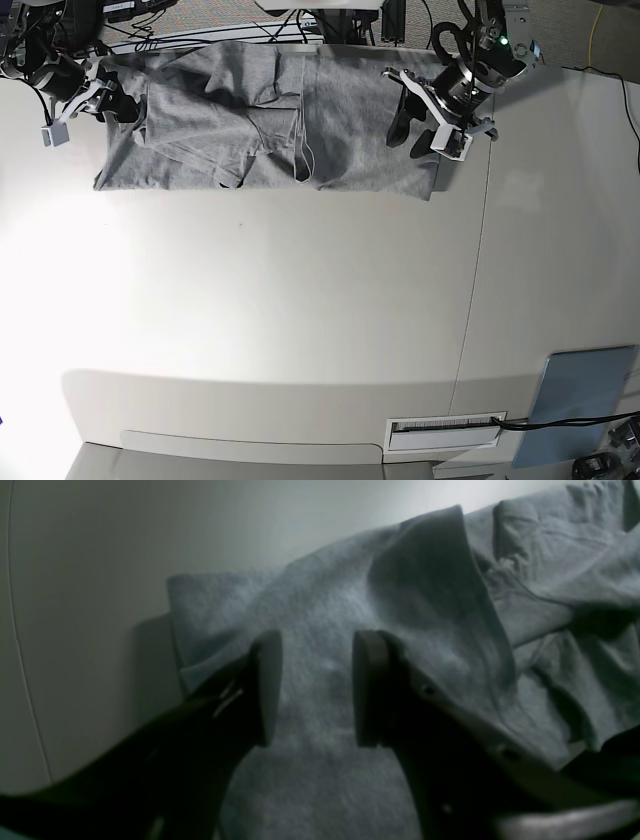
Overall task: Fold the T-shirt properly
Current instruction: 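Grasp the strip's end with the right gripper while the left gripper holds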
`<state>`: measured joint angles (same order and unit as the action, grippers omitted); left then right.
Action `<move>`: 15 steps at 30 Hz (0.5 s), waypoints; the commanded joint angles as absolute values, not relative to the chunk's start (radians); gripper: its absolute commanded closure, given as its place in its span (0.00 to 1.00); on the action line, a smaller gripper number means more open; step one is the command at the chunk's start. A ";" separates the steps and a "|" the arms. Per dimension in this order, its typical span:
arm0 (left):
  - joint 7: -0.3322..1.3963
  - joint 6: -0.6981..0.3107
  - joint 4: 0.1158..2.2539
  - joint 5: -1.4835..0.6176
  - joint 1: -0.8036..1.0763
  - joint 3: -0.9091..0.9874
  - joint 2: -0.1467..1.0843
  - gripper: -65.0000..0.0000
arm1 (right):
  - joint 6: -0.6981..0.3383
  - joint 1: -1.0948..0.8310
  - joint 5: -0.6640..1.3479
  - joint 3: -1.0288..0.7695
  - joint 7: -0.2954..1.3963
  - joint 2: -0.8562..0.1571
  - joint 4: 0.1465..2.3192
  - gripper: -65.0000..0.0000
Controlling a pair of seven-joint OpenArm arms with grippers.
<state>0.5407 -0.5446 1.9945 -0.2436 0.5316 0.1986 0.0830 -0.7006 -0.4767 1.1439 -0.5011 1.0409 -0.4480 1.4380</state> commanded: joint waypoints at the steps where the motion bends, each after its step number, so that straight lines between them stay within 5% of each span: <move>1: 0.516 -0.551 2.013 -0.253 0.532 0.200 0.084 0.62 | -0.698 -0.482 1.152 -0.506 1.052 -0.466 1.444 0.50; 15: 0.515 -0.548 2.013 -0.254 0.532 0.200 0.083 0.62 | -0.698 -0.485 1.225 -0.667 1.141 -0.462 1.444 0.50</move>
